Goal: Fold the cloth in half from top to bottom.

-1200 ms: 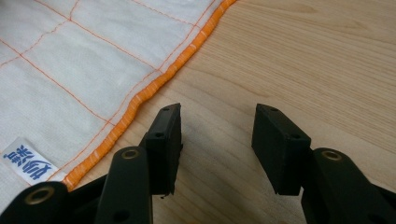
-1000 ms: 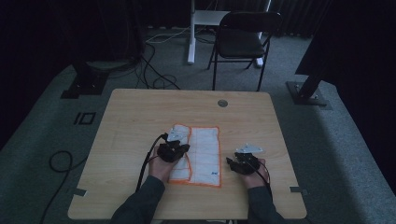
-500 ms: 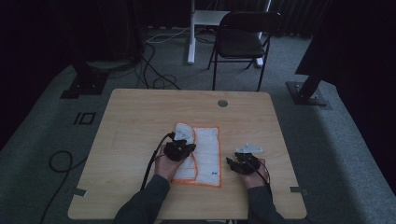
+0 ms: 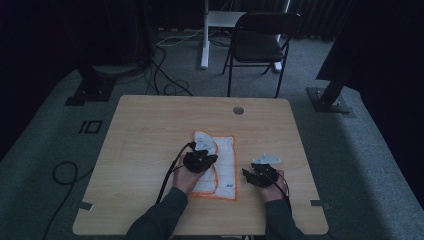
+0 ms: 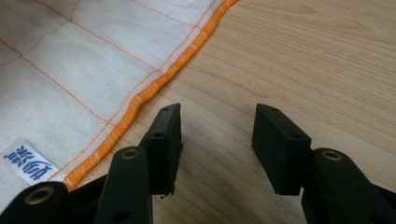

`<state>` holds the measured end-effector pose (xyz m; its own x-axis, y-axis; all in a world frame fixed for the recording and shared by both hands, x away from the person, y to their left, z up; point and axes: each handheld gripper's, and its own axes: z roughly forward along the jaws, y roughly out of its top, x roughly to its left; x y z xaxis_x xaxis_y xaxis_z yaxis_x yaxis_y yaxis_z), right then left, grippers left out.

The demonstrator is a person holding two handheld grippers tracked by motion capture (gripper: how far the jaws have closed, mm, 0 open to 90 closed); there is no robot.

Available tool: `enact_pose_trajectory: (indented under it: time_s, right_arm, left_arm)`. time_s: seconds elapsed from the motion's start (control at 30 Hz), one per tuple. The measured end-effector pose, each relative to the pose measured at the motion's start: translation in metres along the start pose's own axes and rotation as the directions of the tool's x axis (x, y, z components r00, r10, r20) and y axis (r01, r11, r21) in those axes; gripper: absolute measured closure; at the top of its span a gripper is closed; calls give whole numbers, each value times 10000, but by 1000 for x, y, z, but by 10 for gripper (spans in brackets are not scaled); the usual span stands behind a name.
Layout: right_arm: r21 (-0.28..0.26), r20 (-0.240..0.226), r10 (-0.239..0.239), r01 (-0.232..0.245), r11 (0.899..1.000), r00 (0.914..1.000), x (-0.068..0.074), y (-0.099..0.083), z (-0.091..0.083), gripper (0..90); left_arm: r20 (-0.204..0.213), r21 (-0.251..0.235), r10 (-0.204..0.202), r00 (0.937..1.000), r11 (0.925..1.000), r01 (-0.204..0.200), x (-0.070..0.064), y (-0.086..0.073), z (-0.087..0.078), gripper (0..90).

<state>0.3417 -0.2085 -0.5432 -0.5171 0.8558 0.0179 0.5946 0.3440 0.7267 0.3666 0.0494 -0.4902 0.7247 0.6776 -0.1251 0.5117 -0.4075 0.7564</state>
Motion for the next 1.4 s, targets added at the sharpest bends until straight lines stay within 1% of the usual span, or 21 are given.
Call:
enact_pose_trajectory:
  time_s: [0.23,0.6,0.77,0.83,1.03,1.27,1.37,1.4]
  right_arm:
    - [-6,-3,19,-19,10000,10000,0,0,0,521]
    - [-33,14,-19,19,10000,10000,0,0,0,521]
    - [-41,12,-15,15,10000,10000,0,0,0,521]
    - [-35,8,2,-2,10000,10000,0,0,0,521]
    - [-31,11,31,-31,10000,10000,0,0,0,521]
    - [-34,28,-5,5,10000,10000,0,0,1,521]
    - [-37,37,-14,14,10000,10000,0,0,1,520]
    - [-32,44,-22,22,10000,10000,1,0,1,519]
  left_arm:
    - [178,-25,62,9998,10000,-61,-7,6,7,894]
    - [534,-153,254,9983,9996,-247,-23,14,10,894]
    - [671,-236,269,9974,9994,-254,-29,16,9,893]
    - [728,-262,311,9969,9992,-292,-31,18,8,893]
    - [836,-396,261,9962,9990,-228,-34,23,7,893]
    - [1189,-374,289,9925,9990,-247,-42,22,8,893]
    - [1210,-351,384,9919,9988,-344,-44,23,8,893]
    - [1138,-317,395,9927,9988,-361,-43,23,11,892]
